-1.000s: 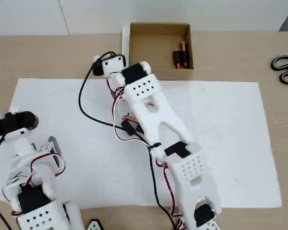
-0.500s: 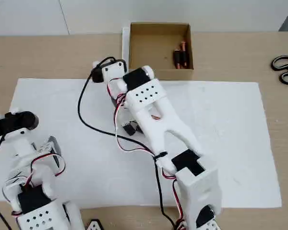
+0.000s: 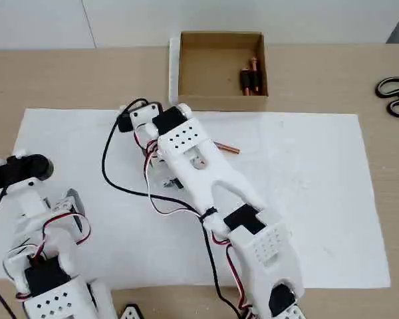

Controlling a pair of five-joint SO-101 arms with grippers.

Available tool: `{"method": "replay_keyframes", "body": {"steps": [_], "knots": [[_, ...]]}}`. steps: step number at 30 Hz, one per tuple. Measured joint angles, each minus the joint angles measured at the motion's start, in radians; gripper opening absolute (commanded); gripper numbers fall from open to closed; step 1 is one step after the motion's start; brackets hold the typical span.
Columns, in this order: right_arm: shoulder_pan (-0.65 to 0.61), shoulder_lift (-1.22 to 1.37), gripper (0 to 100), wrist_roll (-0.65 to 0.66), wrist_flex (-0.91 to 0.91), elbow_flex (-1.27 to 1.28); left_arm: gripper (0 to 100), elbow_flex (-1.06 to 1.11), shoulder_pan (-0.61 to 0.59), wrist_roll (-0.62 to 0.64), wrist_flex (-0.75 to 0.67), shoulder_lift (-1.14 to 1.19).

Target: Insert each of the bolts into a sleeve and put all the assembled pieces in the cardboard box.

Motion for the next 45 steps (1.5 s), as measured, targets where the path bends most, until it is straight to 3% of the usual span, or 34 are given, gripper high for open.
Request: {"method": "replay_keyframes", "body": {"steps": [45], "knots": [[0.046,0.173,10.7,0.000,-0.126,-0.011,17,0.000,0.000,0.000,0.000,0.000]]}}
